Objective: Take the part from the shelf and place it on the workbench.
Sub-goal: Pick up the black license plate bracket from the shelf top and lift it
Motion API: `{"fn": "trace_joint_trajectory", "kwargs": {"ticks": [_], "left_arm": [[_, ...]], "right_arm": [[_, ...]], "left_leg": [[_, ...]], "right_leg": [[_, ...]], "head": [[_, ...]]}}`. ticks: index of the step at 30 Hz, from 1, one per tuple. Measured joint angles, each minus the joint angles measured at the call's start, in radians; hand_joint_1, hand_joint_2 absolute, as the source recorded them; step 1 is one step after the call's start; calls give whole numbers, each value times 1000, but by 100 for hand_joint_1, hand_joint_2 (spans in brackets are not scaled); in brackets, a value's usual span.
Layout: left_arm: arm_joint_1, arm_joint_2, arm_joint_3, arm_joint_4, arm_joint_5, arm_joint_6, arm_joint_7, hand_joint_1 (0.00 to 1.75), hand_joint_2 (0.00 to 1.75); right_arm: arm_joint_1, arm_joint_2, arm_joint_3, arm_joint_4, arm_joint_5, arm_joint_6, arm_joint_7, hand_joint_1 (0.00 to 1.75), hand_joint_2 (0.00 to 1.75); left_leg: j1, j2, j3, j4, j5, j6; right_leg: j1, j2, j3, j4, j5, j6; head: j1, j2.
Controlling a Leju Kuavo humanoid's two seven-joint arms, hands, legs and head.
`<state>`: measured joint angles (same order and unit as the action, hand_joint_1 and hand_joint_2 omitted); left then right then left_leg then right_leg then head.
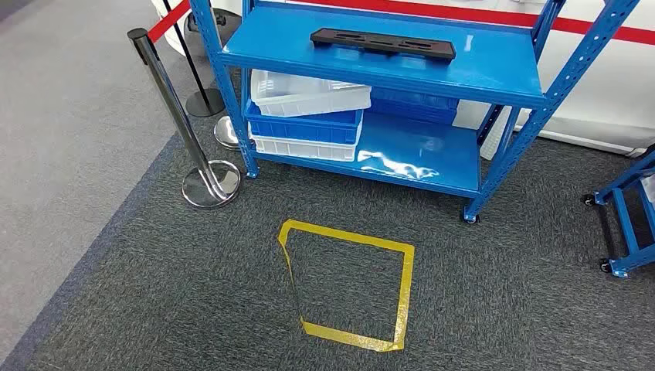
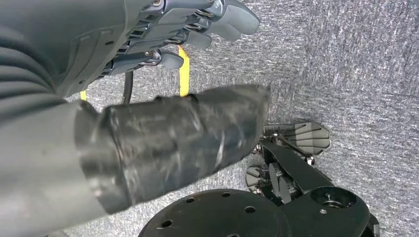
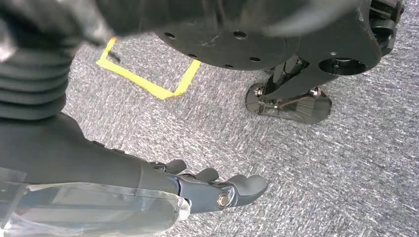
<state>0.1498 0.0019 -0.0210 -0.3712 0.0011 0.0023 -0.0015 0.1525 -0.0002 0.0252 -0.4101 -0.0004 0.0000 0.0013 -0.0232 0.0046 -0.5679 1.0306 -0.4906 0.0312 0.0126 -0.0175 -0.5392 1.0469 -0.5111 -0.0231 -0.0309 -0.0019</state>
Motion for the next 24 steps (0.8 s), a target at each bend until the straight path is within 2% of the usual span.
{"fn": "trace_joint_trajectory", "kwargs": {"ticks": [7, 15, 16, 19, 20, 24], "left_arm": [[-6, 0, -1, 0, 23, 8, -2, 0, 175], [-44, -2, -21, 0, 231, 84, -23, 0, 175], [-48, -3, -26, 0, 257, 93, -26, 0, 131], [-59, -4, -40, 0, 324, 118, -35, 0, 0], [-64, -4, -46, 1, 350, 127, -38, 0, 0], [-86, -5, -71, 6, 462, 165, -59, 0, 0]], "right_arm": [[-5, 0, 0, 1, -15, -4, 0, 0, 175], [-42, -7, 6, 14, -145, -37, 0, 0, 175], [-46, -8, 8, 16, -161, -40, 0, 0, 175], [-59, -12, 17, 23, -204, -48, 0, 0, 44], [-63, -13, 22, 26, -220, -52, 0, 0, 0], [-86, -15, 46, 39, -293, -63, 0, 0, 0]], "left_leg": [[0, 0, 0, 0, 0, 0], [0, 0, 0, 0, 0, 0], [0, 0, 0, 0, 0, 0], [0, 0, 0, 0, 0, 0], [0, 0, 0, 0, 0, 0], [0, 0, 0, 0, 0, 0]], "right_leg": [[0, 0, 0, 0, 0, 0], [0, 0, 1, 0, 0, 0], [0, 0, 1, 0, 0, 0], [0, 0, 1, 0, 0, 0], [0, 0, 1, 0, 0, 0], [0, 0, 1, 0, 0, 0]], "head": [[0, 0], [0, 0], [0, 0], [0, 0], [0, 0], [0, 0]]}}
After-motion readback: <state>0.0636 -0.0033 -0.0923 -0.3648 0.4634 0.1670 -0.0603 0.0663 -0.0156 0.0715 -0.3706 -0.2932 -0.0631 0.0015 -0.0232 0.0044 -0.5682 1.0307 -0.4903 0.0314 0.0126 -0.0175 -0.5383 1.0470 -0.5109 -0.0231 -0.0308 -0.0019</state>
